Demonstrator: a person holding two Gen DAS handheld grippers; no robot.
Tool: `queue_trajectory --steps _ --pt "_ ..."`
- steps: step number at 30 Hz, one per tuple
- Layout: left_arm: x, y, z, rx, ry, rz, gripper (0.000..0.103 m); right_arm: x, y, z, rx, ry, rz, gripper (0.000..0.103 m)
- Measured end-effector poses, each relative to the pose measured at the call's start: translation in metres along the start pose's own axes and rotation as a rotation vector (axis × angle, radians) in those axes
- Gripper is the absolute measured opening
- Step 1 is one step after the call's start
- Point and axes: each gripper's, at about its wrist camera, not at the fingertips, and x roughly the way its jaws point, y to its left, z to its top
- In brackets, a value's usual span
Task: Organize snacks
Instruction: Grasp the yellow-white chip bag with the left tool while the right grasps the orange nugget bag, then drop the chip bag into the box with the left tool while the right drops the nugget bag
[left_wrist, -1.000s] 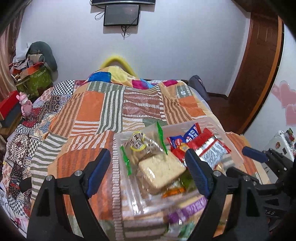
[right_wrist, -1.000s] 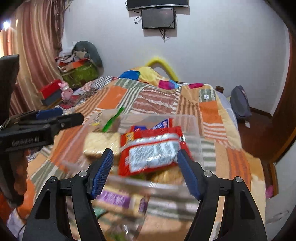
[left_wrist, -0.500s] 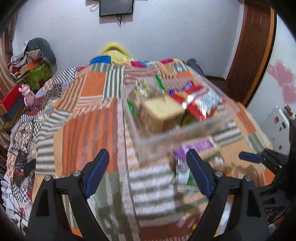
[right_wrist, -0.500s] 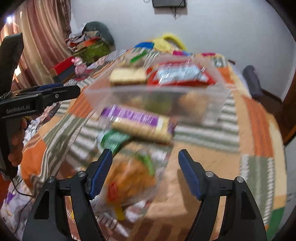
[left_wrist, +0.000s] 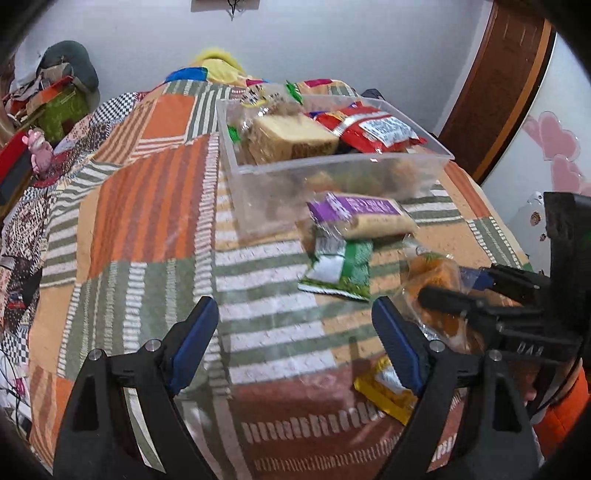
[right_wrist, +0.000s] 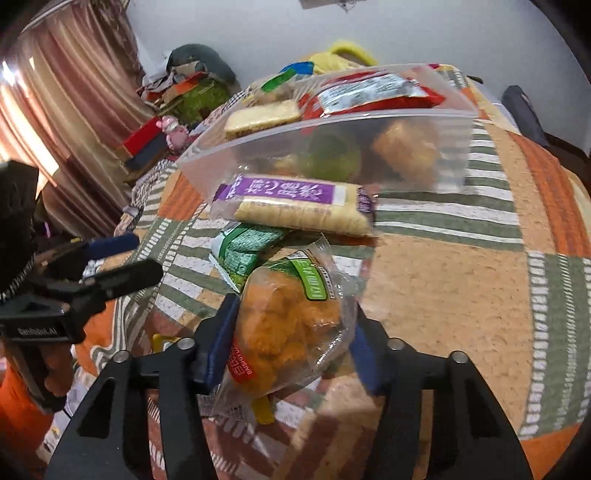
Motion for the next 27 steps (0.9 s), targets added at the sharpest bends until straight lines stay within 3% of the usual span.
queue_trajectory --steps 10,16,18,21,25,27 --pt "-0.001 -0.041 -0.018 0.04 0.052 -0.087 0.092 -0.048 -0.015 -0.017 0.002 -0.078 -0.156 0.044" --pt "0.018 -0.07 -0.033 0.091 0.133 -0.126 0.095 -0.066 -0.022 -0.027 0.02 -0.097 -0.178 0.044" --pt "0.028 -0.073 -0.035 0.093 0.159 -0.121 0.095 -0.069 -0.023 -0.03 0.023 -0.096 -0.175 0.044" --pt "0.032 -0.077 -0.034 0.111 0.127 -0.08 0.095 -0.07 -0.023 -0.031 0.025 -0.099 -0.174 0.044" --pt "0.036 -0.076 -0.031 0.105 0.089 -0.076 0.082 -0.072 -0.023 -0.032 0.03 -0.103 -0.167 0.045" --pt "0.034 -0.072 -0.032 0.098 0.073 -0.074 0.07 -0.071 -0.022 -0.031 0.029 -0.106 -0.162 0.045"
